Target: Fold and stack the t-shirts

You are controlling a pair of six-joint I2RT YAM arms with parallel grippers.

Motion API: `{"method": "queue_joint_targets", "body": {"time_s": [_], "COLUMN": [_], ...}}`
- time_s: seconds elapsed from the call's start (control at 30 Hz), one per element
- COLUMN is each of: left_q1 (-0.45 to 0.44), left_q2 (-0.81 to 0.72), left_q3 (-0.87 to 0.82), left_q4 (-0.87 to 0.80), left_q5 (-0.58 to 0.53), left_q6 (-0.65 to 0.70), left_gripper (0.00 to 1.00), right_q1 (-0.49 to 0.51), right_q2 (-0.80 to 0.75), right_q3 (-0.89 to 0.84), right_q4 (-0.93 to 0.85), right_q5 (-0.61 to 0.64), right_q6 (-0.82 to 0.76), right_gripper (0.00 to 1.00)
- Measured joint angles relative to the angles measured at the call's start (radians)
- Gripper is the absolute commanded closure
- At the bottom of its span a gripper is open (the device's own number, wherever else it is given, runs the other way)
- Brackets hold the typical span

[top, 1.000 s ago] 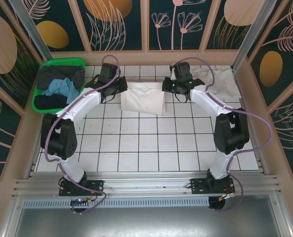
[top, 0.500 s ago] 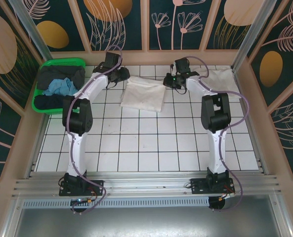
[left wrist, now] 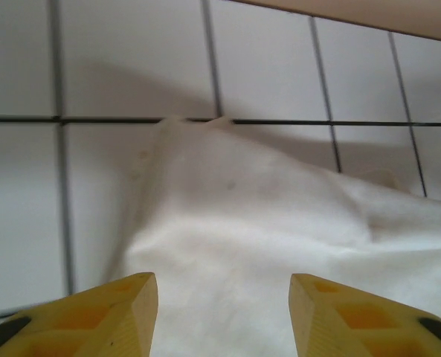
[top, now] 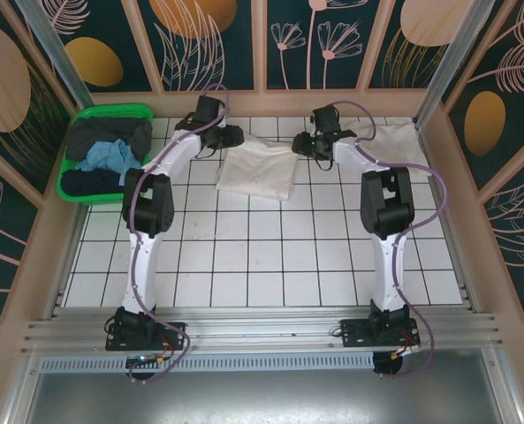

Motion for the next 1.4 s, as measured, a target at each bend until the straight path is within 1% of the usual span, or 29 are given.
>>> {"method": "queue_joint_targets", "body": {"time_s": [0.1,0.23,0.33,0.43,0.47,0.57,0.63,0.7,0.77,0.83,0.93,1.0,1.07,1.17,1.27,1.33,1.4], "left_q1": [-0.018,-0.016,-0.009,-0.008,-0.009,-0.008,-0.009,-0.009,-0.008,-0.008,-0.007,-0.007,-0.006,-0.006,-0.012,-0.031,-0.066], "left_q2": [0.103,0.178,0.217,0.229,0.229,0.229,0.224,0.202,0.170,0.124,-0.009,-0.135,-0.256,-0.425,-0.524,-0.537,-0.523], "left_q3": [0.116,0.142,0.142,0.148,0.150,0.149,0.136,0.102,0.069,0.027,-0.090,-0.204,-0.321,-0.507,-0.673,-0.746,-0.792], "left_q4": [0.005,0.045,0.075,0.112,0.121,0.130,0.141,0.147,0.146,0.142,0.145,0.162,0.194,0.245,0.303,0.319,0.323], "left_q5": [0.013,0.006,-0.006,-0.022,-0.030,-0.043,-0.055,-0.069,-0.091,-0.117,-0.153,-0.166,-0.166,-0.144,-0.106,-0.085,-0.060], "left_q6": [0.008,0.005,-0.005,-0.014,-0.018,-0.022,-0.021,-0.020,-0.011,0.001,0.019,0.026,0.028,0.024,0.005,-0.009,-0.023], "left_gripper": [0.50,0.49,0.47,0.42,0.40,0.39,0.38,0.38,0.37,0.35,0.32,0.31,0.30,0.31,0.33,0.33,0.35], "right_q1": [0.039,0.066,0.058,0.038,0.029,0.009,0.005,0.012,0.020,0.027,0.038,0.048,0.066,0.122,0.188,0.201,0.192], "right_q2": [-0.047,-0.019,0.079,0.191,0.231,0.327,0.348,0.336,0.306,0.238,0.095,-0.013,-0.114,-0.274,-0.401,-0.461,-0.497], "right_q3": [-0.072,-0.051,0.066,0.192,0.237,0.342,0.372,0.364,0.301,0.185,-0.032,-0.193,-0.338,-0.537,-0.651,-0.673,-0.661], "right_q4": [0.080,0.126,0.116,0.096,0.078,0.011,-0.004,-0.020,-0.008,0.020,0.029,0.039,0.043,0.026,-0.020,-0.031,-0.008], "right_q5": [-0.028,-0.095,-0.109,-0.102,-0.092,-0.054,-0.042,-0.010,0.017,0.040,0.074,0.094,0.113,0.135,0.142,0.142,0.142], "right_q6": [0.000,0.002,0.000,0.001,0.001,-0.003,-0.010,-0.014,-0.018,-0.020,-0.021,-0.010,0.001,0.029,0.049,0.050,0.046], "right_gripper": [0.56,0.60,0.63,0.65,0.66,0.67,0.68,0.70,0.71,0.71,0.71,0.70,0.67,0.60,0.56,0.55,0.55]}}
